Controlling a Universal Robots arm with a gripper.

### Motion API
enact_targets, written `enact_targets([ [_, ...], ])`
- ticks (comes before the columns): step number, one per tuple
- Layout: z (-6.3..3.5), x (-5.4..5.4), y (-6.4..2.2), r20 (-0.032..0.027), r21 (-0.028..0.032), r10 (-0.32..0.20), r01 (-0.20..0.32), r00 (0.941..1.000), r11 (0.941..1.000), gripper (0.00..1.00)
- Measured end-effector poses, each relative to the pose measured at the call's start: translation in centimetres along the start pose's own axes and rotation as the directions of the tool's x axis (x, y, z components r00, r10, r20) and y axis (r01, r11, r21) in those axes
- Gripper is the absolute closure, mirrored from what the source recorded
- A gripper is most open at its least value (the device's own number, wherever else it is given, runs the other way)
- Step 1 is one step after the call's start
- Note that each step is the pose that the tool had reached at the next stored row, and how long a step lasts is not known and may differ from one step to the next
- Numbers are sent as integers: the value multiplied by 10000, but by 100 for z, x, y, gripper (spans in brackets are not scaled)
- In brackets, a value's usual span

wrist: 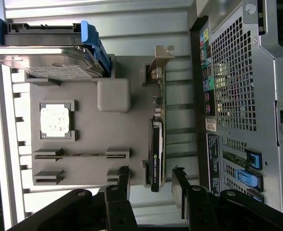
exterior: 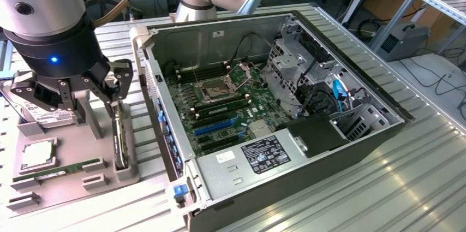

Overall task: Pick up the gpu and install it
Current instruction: 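Pick up the gpu and move the gpu toward the slot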

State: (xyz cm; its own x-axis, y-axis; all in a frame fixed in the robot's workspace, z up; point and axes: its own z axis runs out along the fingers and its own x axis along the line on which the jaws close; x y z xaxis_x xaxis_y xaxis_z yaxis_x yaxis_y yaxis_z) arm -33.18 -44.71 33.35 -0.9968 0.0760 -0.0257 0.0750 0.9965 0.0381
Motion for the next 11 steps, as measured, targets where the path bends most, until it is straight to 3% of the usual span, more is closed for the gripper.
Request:
enact_targets([
  [11, 32, 1, -1, 0, 0, 0, 0, 10000, 10000, 52],
])
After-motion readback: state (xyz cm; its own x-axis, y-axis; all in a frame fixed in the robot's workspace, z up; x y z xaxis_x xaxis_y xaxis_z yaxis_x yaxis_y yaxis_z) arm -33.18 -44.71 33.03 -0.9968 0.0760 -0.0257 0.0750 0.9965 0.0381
